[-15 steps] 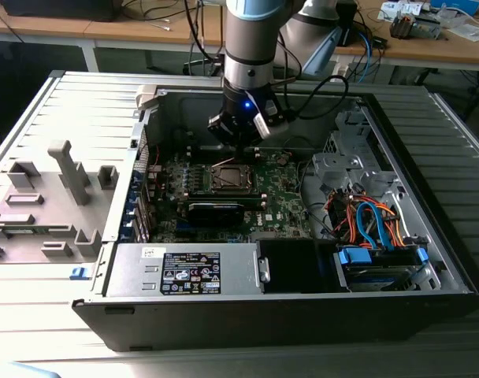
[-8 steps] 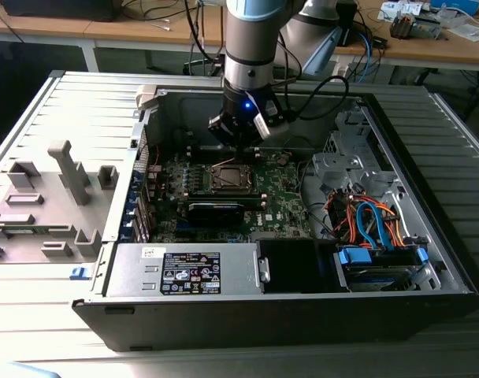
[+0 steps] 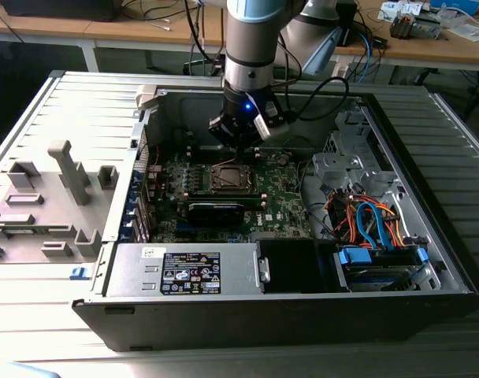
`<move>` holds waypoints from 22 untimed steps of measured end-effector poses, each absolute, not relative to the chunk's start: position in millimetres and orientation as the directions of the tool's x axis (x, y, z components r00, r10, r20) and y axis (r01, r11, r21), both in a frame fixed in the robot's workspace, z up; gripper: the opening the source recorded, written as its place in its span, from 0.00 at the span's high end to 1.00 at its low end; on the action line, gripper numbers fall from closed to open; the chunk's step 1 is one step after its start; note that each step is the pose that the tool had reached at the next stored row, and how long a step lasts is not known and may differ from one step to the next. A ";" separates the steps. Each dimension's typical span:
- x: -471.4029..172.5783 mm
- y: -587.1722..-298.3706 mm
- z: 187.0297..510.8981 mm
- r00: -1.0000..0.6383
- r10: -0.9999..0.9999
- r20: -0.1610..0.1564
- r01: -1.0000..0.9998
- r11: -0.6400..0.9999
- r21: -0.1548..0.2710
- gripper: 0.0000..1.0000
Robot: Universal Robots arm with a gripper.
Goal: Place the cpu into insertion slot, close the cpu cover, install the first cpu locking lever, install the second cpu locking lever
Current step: 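Install the first cpu locking lever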
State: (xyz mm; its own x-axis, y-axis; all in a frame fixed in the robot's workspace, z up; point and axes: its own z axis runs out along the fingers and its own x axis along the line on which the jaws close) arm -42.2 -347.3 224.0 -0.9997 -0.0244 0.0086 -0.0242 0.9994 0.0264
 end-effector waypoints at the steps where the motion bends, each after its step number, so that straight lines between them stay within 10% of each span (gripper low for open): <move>1: -42.2 -347.1 223.7 -1.000 -0.024 0.009 -0.024 0.999 0.026 0.89; 22: -48.2 -337.7 215.3 -0.992 -0.127 0.009 -0.127 0.992 0.025 0.89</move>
State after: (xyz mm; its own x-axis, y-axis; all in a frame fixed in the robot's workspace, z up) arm -48.2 -337.7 215.3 -0.9919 -0.1269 0.0086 -0.1267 0.9916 0.0246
